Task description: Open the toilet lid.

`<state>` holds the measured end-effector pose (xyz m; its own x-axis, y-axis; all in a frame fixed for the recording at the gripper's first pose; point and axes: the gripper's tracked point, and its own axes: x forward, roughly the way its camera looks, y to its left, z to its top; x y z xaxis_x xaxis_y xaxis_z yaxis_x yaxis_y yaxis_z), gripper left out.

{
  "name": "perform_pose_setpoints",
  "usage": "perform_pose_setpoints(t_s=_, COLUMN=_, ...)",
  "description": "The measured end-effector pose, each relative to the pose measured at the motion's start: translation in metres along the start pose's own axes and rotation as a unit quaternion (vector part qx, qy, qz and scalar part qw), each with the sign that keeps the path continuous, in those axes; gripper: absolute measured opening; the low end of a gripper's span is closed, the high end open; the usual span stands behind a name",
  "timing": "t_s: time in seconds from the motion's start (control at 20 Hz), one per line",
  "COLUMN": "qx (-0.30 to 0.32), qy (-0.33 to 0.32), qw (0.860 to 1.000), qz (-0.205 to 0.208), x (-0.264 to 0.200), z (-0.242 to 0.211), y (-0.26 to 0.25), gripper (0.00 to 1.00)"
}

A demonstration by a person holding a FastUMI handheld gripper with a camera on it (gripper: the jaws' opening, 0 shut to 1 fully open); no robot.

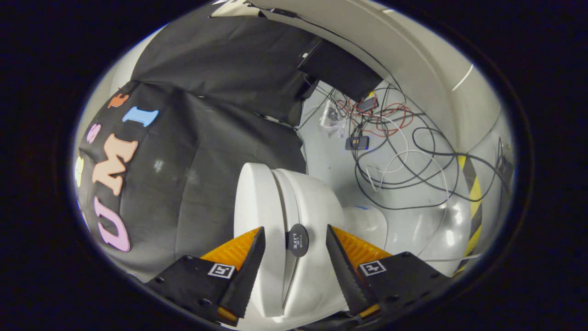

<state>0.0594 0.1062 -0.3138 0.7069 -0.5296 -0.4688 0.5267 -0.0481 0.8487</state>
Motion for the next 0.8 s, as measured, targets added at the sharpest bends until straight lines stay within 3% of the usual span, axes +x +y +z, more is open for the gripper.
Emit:
perform_pose_setpoints(t_s=0.3, qx=-0.005, qy=0.009, qw=1.0, qz=0.024, x=0.013, z=0.006, y=0.005, gripper=0.83)
perform_pose_setpoints(t_s=0.8, qx=0.014, qy=0.014, qw=0.999, qz=0.031, x=0.024, z=0.015, y=-0.006, gripper=0.83)
